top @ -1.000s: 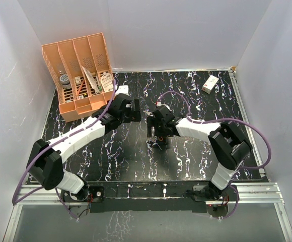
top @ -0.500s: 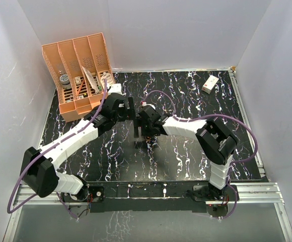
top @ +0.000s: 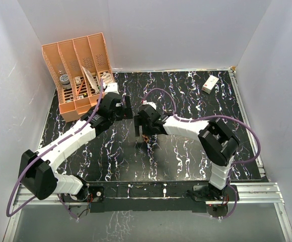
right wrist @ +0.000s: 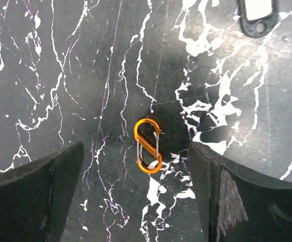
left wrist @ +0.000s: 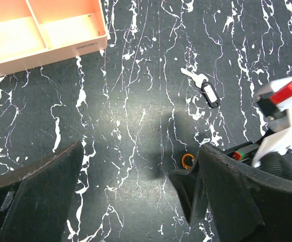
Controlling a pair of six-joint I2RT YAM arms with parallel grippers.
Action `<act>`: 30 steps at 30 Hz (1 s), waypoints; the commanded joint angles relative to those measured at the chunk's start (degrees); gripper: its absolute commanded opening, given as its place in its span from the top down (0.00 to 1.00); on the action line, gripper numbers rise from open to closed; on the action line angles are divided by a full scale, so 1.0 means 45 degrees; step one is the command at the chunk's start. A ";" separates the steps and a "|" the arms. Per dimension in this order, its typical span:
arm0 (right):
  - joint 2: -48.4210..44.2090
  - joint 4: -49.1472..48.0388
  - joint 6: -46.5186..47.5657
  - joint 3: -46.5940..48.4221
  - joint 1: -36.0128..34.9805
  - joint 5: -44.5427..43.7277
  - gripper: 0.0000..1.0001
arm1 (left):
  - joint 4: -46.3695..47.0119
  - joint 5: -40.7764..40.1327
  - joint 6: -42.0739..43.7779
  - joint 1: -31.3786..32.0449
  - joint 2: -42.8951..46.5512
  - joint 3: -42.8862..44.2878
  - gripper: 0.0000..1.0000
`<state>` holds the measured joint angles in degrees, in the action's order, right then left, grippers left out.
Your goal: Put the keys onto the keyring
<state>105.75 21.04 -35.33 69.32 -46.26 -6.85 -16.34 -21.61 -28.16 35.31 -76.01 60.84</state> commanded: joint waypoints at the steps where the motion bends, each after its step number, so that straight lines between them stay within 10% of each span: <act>1: -0.1136 0.0040 0.0466 0.0299 0.0447 -0.0956 0.17 | -0.0312 -0.0390 -0.0057 -0.0073 0.0748 -0.0213 0.05; 30: -0.5884 -0.0767 0.1921 -0.1536 0.4433 -0.0937 0.15 | -0.0555 0.0030 -0.2370 0.3144 -0.4505 0.1153 0.13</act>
<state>83.70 21.37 -27.75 62.85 -27.66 -11.70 -15.99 -18.24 -38.22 48.51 -94.61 62.61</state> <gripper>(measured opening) 0.851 0.869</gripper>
